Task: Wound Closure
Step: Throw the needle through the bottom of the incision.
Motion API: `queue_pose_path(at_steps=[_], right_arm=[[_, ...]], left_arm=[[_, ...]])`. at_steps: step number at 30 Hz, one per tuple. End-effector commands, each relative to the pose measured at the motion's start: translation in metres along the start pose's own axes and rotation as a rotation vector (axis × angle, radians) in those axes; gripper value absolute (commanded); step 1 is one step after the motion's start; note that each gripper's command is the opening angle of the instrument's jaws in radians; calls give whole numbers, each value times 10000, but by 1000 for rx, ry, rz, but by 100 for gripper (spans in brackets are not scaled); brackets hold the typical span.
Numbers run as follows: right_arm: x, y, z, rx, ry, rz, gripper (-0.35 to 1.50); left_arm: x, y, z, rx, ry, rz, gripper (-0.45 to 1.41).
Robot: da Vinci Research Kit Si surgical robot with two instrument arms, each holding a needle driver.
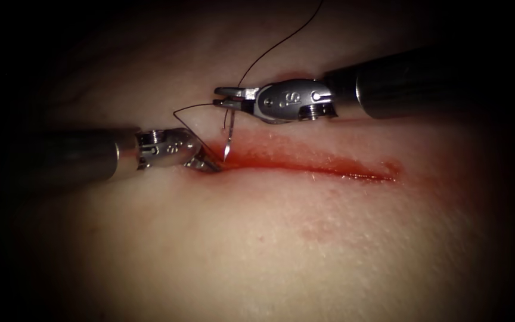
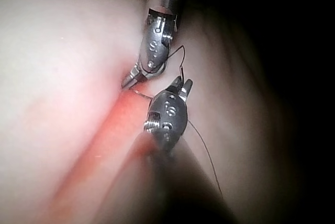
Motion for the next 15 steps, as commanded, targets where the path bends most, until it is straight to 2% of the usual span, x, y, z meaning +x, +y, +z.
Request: queue_pose_path(at_steps=[1, 4, 15], right_arm=[[-3, -4, 7, 1, 1, -3, -35], [-3, -4, 9, -1, 0, -2, -35], [-4, -4, 10, 3, 6, -9, -35]], left_arm=[[-3, -7, 9, 11, -5, -2, -35], [-9, -10, 13, 23, -11, -3, -35], [-2, 8, 23, -190, 87, -30, -35]])
